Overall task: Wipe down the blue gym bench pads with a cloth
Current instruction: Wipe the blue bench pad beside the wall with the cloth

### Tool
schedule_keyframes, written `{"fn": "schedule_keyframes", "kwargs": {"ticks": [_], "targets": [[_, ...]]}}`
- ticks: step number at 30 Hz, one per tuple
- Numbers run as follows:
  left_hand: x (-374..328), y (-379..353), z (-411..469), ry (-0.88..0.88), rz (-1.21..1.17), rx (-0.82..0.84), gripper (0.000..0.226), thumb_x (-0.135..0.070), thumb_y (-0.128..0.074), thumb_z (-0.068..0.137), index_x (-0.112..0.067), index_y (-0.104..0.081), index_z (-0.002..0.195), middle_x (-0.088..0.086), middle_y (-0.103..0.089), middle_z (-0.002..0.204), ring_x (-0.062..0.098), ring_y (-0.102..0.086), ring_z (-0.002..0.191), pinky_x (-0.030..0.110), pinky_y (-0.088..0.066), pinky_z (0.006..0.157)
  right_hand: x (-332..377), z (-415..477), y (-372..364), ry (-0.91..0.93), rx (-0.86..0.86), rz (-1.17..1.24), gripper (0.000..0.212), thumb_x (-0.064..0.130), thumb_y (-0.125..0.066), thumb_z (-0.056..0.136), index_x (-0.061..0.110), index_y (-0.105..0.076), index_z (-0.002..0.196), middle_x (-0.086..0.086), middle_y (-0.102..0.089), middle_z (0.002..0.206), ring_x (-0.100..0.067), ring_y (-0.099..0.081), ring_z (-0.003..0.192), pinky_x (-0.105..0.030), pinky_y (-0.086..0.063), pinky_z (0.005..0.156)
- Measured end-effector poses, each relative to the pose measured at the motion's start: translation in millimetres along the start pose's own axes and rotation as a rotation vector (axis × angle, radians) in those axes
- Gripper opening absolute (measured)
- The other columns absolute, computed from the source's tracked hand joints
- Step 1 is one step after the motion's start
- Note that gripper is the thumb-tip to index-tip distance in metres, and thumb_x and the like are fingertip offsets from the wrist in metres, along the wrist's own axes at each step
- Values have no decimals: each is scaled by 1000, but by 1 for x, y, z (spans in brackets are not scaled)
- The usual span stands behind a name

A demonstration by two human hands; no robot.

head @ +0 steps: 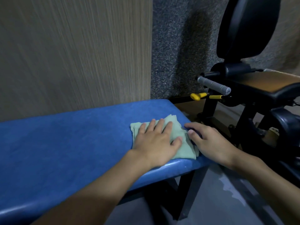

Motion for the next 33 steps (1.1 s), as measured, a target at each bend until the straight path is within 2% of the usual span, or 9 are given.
{"fn": "schedule_keyframes", "kwargs": {"ticks": [2,4,7,10,16,20,22,25,33], "targets": [[2,-4,-10,-2,15,-1,75,-67,-14,96,-28,1,158,-1,2,168,23,5,153,48,2,122,2,3,1,33,-23,-20,31,26,-47,102,20,-62,128,1,-63,124,-16,-55,118,-27,-39,96],[2,-3,-16,3,28,-6,80,-69,-14,94,-23,-2,159,0,2,168,24,6,153,48,2,122,5,10,1,60,-62,-10,28,25,-47,101,19,-64,123,-2,-63,122,-18,-55,118,-32,-40,100],[5,-3,-9,8,28,24,81,-72,-16,93,-25,-6,158,0,3,167,26,5,153,49,2,122,15,22,-6,98,-51,46,33,24,-45,102,15,-61,129,-2,-60,133,-15,-51,126,-24,-33,106],[19,-3,15,12,1,32,79,-72,-18,93,-30,-3,158,-3,3,167,23,5,153,49,2,122,24,31,-15,146,-18,-13,43,31,-38,104,16,-49,143,-1,-49,148,-13,-41,138,-28,-26,115],[80,3,111,92,30,40,76,-70,-16,95,-30,-5,159,-4,3,167,20,4,153,49,0,122,19,36,-36,119,56,-258,61,48,-22,103,23,-13,157,4,-22,163,-9,-15,149,-26,-8,119],[110,12,157,98,97,-45,71,-67,-13,93,-36,-12,157,-3,5,167,14,10,152,52,3,120,15,37,-40,87,84,-280,60,52,-14,101,32,-8,157,9,-15,164,0,-3,149,-21,2,116],[111,15,159,92,140,-99,69,-67,-11,92,-39,-14,155,1,-4,165,18,3,150,54,-1,118,16,37,-39,87,84,-283,59,52,-14,101,35,-10,157,12,-15,164,1,-3,148,-19,2,115],[111,10,150,155,77,-30,73,-72,-12,91,-36,-17,155,5,-17,160,23,-13,147,54,-9,116,16,36,-38,82,71,-262,56,51,-15,102,36,-14,156,14,-20,162,1,-7,148,-18,1,113],[71,2,68,124,22,101,75,-71,-11,94,-35,0,158,4,3,167,20,5,153,50,5,121,9,40,-32,48,-17,-4,56,51,-22,103,31,-26,155,12,-31,158,-7,-24,145,-25,-13,116]]}}
Point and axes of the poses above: each hand's wrist, its own z-axis towards the middle knuckle, its own y-axis out of the back of the hand, x = y × z, the point moved 7 cm from there along z, towards the middle knuckle
